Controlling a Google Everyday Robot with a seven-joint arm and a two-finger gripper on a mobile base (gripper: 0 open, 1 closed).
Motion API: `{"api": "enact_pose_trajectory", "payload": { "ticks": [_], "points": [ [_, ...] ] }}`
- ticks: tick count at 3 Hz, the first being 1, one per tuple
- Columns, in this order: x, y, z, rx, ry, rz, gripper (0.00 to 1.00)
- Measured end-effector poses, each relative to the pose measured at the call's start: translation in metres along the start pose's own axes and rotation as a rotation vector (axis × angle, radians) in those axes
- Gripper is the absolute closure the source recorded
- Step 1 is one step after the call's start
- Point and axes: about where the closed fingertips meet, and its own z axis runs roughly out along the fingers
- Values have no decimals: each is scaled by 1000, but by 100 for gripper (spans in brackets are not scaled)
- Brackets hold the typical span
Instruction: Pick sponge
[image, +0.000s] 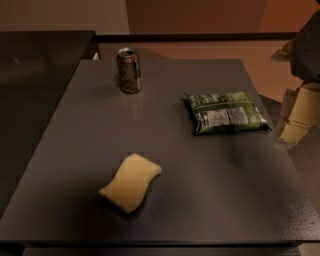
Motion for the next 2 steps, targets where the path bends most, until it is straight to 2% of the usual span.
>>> {"api": "enact_pose_trajectory", "payload": {
  "ticks": [1,2],
  "points": [
    [0,0,0,0,0,0,0],
    [-16,5,5,-25,-29,-69,0]
  ]
}}
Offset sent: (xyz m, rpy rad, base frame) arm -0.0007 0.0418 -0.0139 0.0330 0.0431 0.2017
